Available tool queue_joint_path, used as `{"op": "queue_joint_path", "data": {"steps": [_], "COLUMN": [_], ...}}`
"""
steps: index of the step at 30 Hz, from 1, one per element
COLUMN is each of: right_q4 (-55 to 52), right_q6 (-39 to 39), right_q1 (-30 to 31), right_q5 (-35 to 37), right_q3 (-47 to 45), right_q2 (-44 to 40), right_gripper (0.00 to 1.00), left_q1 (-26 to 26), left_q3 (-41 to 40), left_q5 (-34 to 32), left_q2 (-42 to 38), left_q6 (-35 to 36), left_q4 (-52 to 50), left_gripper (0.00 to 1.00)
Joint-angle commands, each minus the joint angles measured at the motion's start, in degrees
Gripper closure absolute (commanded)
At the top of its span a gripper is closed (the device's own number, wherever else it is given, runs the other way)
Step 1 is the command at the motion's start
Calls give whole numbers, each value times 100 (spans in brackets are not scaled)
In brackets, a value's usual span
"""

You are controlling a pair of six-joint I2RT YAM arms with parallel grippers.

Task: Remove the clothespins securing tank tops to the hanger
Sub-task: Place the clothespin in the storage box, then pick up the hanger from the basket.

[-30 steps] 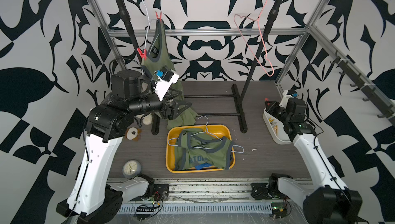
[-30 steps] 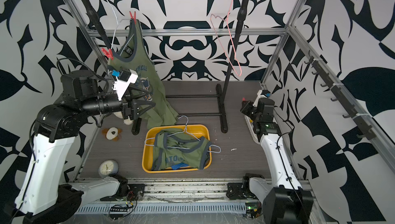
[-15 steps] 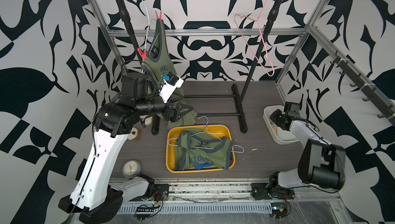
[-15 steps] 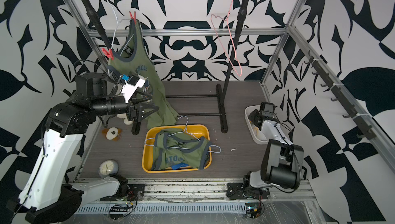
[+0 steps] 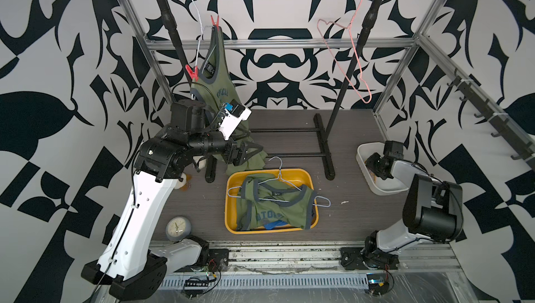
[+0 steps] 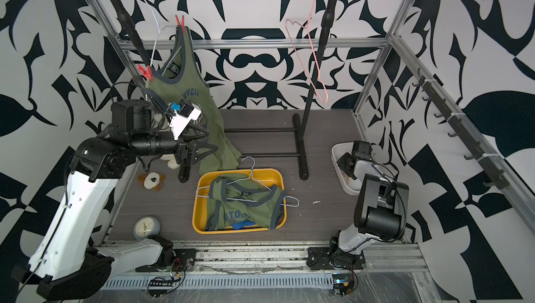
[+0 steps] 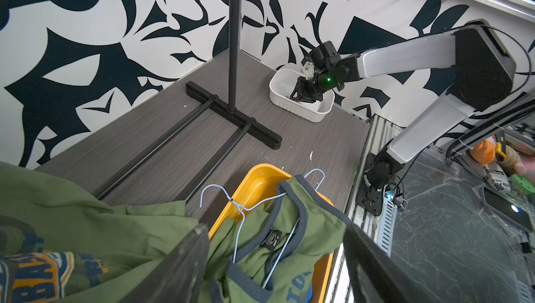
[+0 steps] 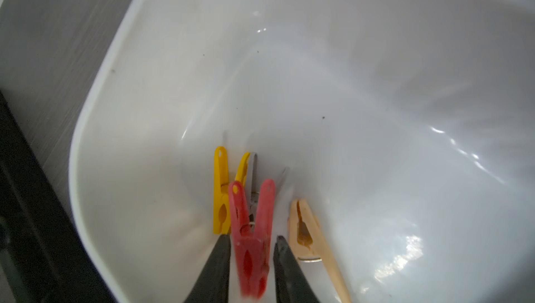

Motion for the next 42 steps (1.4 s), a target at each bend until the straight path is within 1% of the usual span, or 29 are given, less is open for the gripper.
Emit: {"op": "queue_joint_path", "data": {"steps": [1, 4, 7, 9, 11, 13, 14, 17, 20, 23, 27, 30, 32, 34, 37, 42], "right_q4": [-7, -25, 33, 256, 387, 367, 324, 63, -354, -375, -489, -711, -914, -911, -708, -148], "right_q6": [-126, -106, -50, -16, 52, 71, 48, -270, -620, -754, -1230, -1539, -1767, -1828, -1742, -1433], "right_q1": [-22, -34, -23, -11, 50, 218, 394, 1157, 1954, 2604, 3355, 3753, 3976, 4112, 4220, 4343], "right_q5": [149, 155, 95, -290, -687, -1115, -1375, -2003, -2933, -3791, -4266, -4500, -4439, -4462, -4371, -4425], "right_q3": [250, 229, 107, -22, -80, 3, 100, 514, 1094, 1346, 1441, 1499, 1533, 1482, 1339, 1185], "right_q2": [-11, -84, -542, -1039, -1549, -1952, -2100, -2244, -1886, -1505, -1142, -763, -546, -363, -77, 364], "right_gripper": [69, 69, 72, 74, 73, 73, 74, 75, 75, 75, 72, 71, 71, 70, 67, 64], "left_q1": [26, 26, 21, 26, 26, 25, 25, 26, 22, 23, 26, 25, 25, 20, 26, 22], "left_q3": [-78, -62, 36, 129, 225, 303, 324, 391, 429, 446, 572, 701, 756, 756, 702, 567], "left_q5": [74, 75, 6, -44, -14, 59, 117, 360, 542, 536, 505, 448, 388, 347, 320, 351], "left_q2": [-67, -61, -35, 4, 75, 138, 162, 242, 326, 355, 401, 413, 415, 415, 413, 400], "left_q6": [84, 66, 107, 204, 400, 613, 750, 1080, 1253, 1355, 1613, 1737, 1788, 1828, 1845, 1879], "left_q4": [-8, -4, -70, -145, -302, -483, -591, -913, -1139, -1309, -1672, -1905, -2009, -2049, -2035, -1991], "left_gripper": [22, 23, 22, 22, 22, 21, 21, 21, 21, 21, 21, 21, 21, 20, 20, 20]}}
